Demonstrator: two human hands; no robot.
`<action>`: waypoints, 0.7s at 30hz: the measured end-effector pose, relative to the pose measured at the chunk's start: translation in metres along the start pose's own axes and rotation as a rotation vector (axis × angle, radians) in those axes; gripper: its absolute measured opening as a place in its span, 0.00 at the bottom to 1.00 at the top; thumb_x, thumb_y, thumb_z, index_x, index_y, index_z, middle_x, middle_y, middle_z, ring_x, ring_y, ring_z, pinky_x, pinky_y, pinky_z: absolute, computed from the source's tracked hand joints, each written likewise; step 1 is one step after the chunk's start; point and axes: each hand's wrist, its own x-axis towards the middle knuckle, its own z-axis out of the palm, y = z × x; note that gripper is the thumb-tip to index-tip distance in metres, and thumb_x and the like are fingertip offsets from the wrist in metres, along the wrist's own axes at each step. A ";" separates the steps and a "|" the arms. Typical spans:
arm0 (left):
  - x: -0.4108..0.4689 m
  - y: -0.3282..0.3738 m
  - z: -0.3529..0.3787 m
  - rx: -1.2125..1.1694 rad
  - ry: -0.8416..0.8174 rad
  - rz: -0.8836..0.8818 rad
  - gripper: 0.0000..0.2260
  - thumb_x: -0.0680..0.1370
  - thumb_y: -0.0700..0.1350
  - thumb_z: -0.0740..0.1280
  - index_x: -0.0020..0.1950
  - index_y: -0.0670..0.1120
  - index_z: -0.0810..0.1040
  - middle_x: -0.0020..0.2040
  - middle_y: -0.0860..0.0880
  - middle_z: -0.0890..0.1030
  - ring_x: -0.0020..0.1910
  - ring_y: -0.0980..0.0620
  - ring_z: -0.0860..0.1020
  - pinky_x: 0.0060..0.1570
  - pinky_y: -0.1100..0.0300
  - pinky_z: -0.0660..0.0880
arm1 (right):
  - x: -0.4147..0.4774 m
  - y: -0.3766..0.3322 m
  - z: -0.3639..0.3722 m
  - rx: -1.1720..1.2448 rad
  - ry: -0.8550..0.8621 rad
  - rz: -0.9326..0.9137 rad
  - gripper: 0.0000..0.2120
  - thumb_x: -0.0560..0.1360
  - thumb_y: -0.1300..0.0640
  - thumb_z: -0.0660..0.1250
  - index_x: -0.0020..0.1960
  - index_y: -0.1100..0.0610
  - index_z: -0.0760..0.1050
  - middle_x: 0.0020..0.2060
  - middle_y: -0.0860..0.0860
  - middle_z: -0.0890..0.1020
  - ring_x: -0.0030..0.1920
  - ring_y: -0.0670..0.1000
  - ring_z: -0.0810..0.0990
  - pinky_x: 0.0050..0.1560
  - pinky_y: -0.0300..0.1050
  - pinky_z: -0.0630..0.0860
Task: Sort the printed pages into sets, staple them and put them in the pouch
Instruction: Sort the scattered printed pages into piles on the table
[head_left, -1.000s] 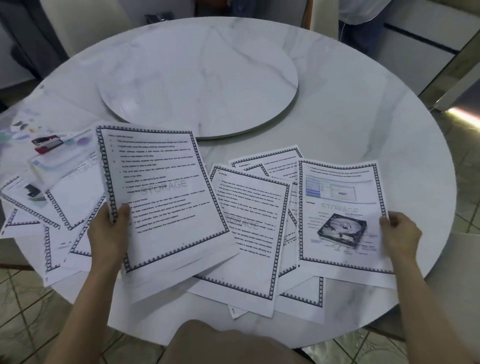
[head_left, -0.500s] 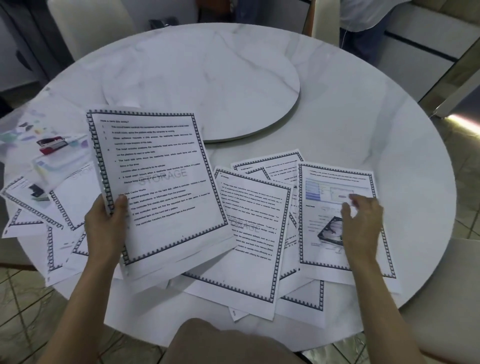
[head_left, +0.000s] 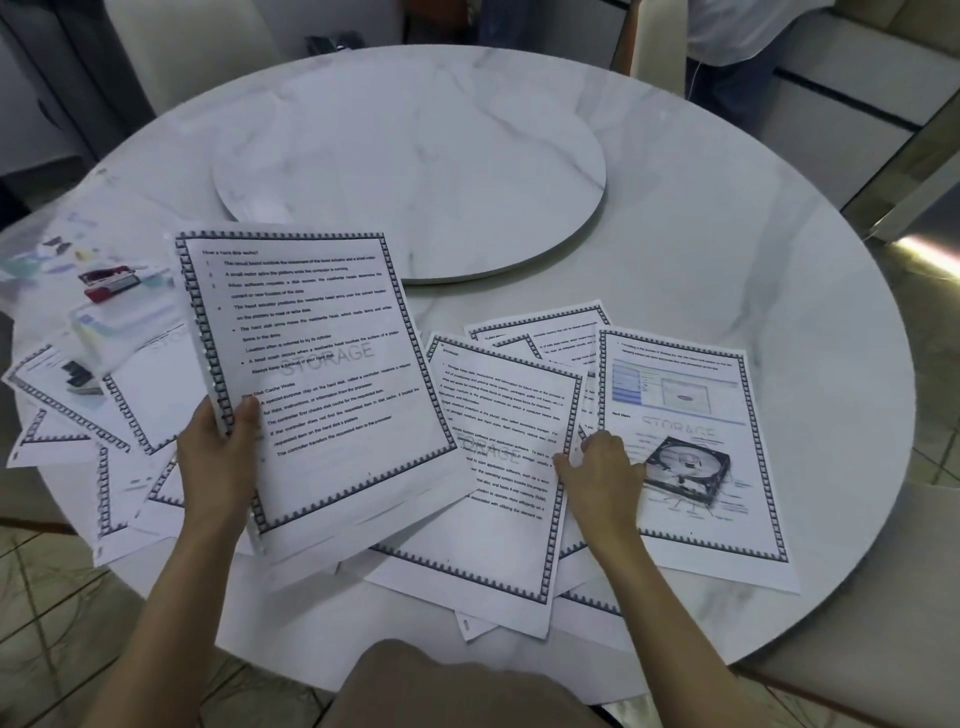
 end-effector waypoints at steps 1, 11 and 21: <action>0.000 0.000 0.000 0.000 0.001 -0.003 0.14 0.80 0.43 0.60 0.62 0.37 0.73 0.60 0.38 0.77 0.56 0.45 0.75 0.52 0.57 0.68 | 0.000 -0.002 0.001 0.002 0.002 0.001 0.18 0.77 0.50 0.62 0.60 0.62 0.70 0.55 0.56 0.76 0.56 0.55 0.76 0.59 0.49 0.63; 0.000 0.000 0.000 -0.008 0.009 -0.018 0.14 0.80 0.41 0.59 0.63 0.37 0.73 0.61 0.37 0.76 0.60 0.40 0.75 0.52 0.58 0.67 | -0.005 -0.014 0.006 -0.016 0.038 0.061 0.23 0.76 0.46 0.62 0.61 0.63 0.68 0.55 0.56 0.74 0.56 0.56 0.73 0.57 0.51 0.63; -0.001 -0.003 0.001 -0.023 -0.009 -0.024 0.14 0.80 0.41 0.59 0.64 0.37 0.72 0.62 0.38 0.76 0.60 0.41 0.74 0.54 0.57 0.68 | -0.004 -0.022 0.015 0.252 0.016 0.121 0.22 0.74 0.57 0.66 0.65 0.61 0.66 0.60 0.56 0.70 0.61 0.57 0.70 0.60 0.51 0.63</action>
